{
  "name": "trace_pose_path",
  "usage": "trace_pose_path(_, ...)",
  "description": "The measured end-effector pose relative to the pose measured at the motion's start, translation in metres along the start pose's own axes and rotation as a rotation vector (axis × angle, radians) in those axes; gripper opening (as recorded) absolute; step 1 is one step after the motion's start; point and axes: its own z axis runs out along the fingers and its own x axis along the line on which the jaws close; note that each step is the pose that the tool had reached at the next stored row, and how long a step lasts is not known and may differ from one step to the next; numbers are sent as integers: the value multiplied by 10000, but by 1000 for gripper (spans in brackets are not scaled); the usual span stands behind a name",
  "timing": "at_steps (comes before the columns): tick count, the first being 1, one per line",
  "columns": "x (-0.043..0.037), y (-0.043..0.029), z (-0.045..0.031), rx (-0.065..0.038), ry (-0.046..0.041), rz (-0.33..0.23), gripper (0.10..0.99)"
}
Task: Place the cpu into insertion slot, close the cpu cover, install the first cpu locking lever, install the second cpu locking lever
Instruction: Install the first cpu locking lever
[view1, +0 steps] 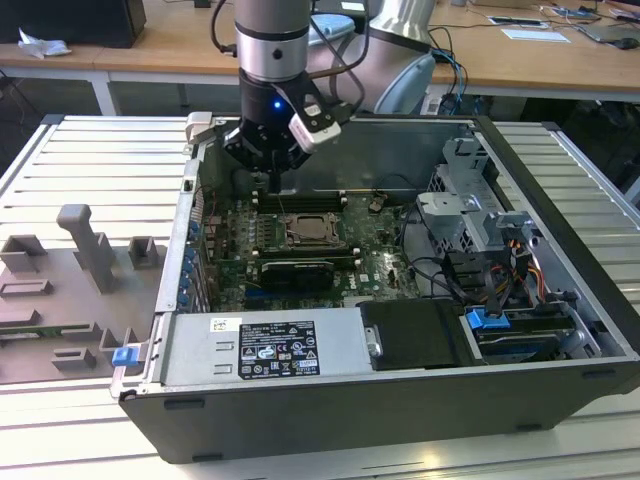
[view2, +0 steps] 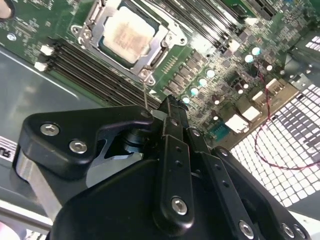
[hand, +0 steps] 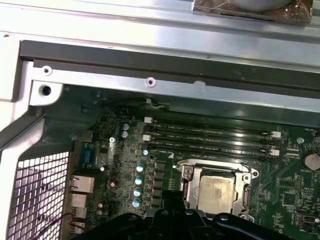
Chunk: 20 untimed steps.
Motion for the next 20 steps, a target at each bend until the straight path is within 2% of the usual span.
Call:
trace_pose_path(6, 124, 15, 49, 1, 2, -20, 106)
trace_pose_path(11, 117, 88, 129, -22, 0, -20, 106)
trace_pose_path(18, 91, 263, 146, -28, -1, -21, 106)
trace_pose_path(20, 66, 280, 148, -28, -1, -22, 106)
